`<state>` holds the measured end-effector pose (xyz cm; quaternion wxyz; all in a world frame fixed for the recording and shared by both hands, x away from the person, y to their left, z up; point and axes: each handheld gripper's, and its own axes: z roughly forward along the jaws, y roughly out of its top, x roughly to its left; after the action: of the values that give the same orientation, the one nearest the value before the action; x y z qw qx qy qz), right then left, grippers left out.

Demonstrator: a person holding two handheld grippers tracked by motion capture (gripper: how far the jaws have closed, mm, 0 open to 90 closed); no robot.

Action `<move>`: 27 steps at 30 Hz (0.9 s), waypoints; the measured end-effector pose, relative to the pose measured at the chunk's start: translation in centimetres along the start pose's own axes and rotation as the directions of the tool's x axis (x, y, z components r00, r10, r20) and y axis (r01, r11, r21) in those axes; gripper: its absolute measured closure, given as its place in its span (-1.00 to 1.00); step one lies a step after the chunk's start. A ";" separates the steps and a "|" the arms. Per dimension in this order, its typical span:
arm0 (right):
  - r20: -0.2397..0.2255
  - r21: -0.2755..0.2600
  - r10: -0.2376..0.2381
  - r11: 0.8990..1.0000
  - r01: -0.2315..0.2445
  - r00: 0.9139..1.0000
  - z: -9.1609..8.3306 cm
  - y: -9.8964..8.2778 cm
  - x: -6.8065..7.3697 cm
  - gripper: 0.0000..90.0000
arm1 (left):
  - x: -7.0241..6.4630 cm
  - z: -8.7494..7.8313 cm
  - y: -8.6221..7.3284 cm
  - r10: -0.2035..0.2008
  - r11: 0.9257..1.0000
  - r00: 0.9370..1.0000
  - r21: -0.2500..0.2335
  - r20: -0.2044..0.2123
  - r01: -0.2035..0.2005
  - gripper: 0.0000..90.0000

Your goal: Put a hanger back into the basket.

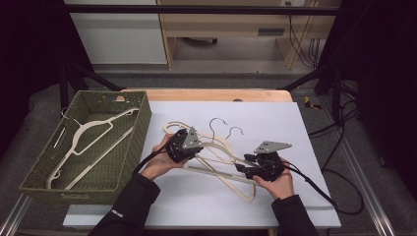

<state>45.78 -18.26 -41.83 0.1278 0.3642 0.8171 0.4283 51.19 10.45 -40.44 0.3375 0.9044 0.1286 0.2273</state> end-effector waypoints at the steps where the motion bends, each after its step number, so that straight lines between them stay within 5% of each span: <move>1: 0.000 0.000 0.000 1.000 0.000 1.000 0.0 0.0 0.0 0.06 | -0.2 -0.3 -0.1 -0.003 1.000 1.000 -0.007 0.006 0.003 0.70; 5: -0.007 -0.021 -0.005 1.000 0.005 1.000 0.1 0.2 0.1 -0.14 | -1.0 -1.7 -0.1 -0.001 1.000 0.999 -0.009 0.052 0.002 0.75; 14: -0.028 -0.081 -0.084 0.993 0.081 0.996 0.8 1.5 0.6 -0.16 | -1.8 -2.2 0.0 0.018 1.000 0.995 -0.021 0.093 -0.016 0.81; 22: -0.062 -0.083 -0.163 0.984 0.158 0.985 3.3 3.0 1.5 0.27 | -1.6 -2.3 0.0 -0.001 1.000 0.992 -0.017 0.127 0.003 0.80; 23: -0.077 -0.079 -0.185 0.981 0.179 0.980 3.8 3.1 1.6 0.47 | -1.6 -2.4 0.0 -0.025 0.999 0.990 -0.018 0.142 0.028 0.79; 27: -0.107 -0.064 -0.240 0.970 0.234 0.965 3.7 3.2 1.7 0.60 | -1.4 -2.7 -0.1 -0.062 0.998 0.985 -0.021 0.159 0.066 0.68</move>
<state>48.08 -13.61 -41.31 0.1405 0.2356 0.8494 0.4508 48.61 11.44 -39.13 0.3656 0.9105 0.1271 0.1454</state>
